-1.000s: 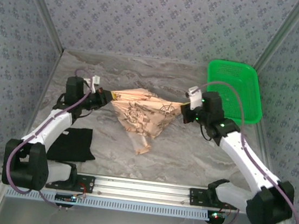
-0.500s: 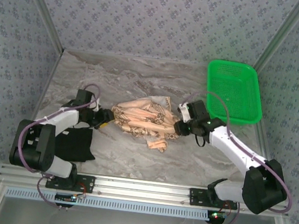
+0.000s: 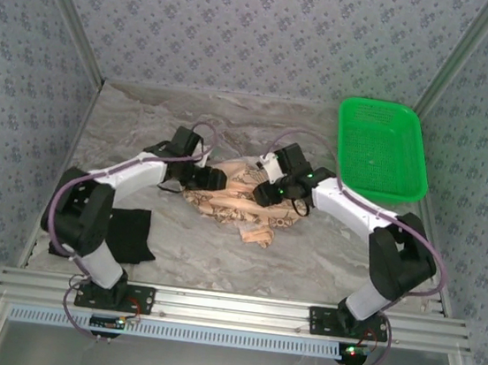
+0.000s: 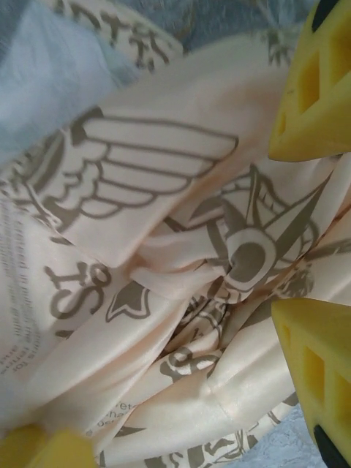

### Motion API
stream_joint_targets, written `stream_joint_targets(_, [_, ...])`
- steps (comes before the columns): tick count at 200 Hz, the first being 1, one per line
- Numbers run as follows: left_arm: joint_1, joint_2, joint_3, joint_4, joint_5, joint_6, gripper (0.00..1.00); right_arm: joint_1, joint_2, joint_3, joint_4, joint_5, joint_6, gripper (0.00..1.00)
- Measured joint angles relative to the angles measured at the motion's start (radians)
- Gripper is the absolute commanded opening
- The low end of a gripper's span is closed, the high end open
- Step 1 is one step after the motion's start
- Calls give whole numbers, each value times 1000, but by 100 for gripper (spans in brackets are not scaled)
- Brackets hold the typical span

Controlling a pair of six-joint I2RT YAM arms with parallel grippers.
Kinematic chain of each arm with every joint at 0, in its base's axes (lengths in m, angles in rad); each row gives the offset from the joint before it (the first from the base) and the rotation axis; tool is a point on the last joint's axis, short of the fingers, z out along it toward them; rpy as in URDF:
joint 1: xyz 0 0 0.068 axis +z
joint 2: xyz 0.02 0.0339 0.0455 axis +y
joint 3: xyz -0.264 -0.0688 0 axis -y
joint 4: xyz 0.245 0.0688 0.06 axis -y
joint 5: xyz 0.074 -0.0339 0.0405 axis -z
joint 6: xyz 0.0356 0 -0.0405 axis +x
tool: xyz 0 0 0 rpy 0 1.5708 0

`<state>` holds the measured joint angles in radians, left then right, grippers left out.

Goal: Fold the inside-out t-shirt

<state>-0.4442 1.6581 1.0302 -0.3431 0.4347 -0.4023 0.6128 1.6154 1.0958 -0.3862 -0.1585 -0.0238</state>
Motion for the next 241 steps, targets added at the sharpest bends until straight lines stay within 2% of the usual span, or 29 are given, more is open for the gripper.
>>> stream_joint_targets(6, [-11,24,4,-6,-14,2,65,11,13,-2,12,8,18,45])
stream_joint_targets(13, [-20,49,11,-7,-29,2,61,20,29,-3,34,14,37,27])
stream_joint_targets(16, [-24,58,16,-7,-35,2,56,23,38,-4,46,17,39,20])
stream_joint_targets(21, [-30,77,26,-11,-44,4,37,25,50,-4,61,18,53,10])
stream_joint_targets(25, [-34,93,37,-13,-54,-1,23,25,60,-4,71,18,59,6])
stream_joint_targets(31, [-37,113,53,-16,-64,2,11,23,71,-4,83,21,68,2])
stream_joint_targets(44, [-35,146,92,-22,-80,2,0,14,76,-6,100,19,86,0])
stream_joint_targets(69, [-22,132,126,-20,-83,9,0,-6,21,-13,109,10,87,0])
stream_joint_targets(90, [-6,58,138,-32,-53,14,0,-47,-101,-24,81,-31,84,0])
stream_joint_targets(118, [28,-109,148,-27,67,11,0,-163,-306,-17,26,-146,88,0])
stream_joint_targets(145, [114,-299,27,150,227,-106,0,-259,-414,14,-30,-197,88,0])
stream_joint_targets(163, [196,-347,-89,266,300,-195,0,-306,-400,14,-56,-198,88,0])
stream_joint_targets(172, [217,-324,-129,294,334,-224,0,-314,-359,14,-61,-198,87,5])
stream_joint_targets(183, [225,-266,-151,299,374,-241,0,-314,-289,13,-64,-193,87,7])
stream_joint_targets(203, [225,-129,-148,253,406,-227,0,-313,-157,-8,-60,-152,91,24])
stream_joint_targets(210, [230,-89,-148,232,402,-216,6,-309,-125,-22,-60,-120,98,26])
stream_joint_targets(225, [243,-40,-148,192,376,-200,36,-291,-90,-38,-74,-44,101,33])
stream_joint_targets(241, [252,-35,-141,142,319,-163,47,-233,-87,-27,-100,32,93,38])
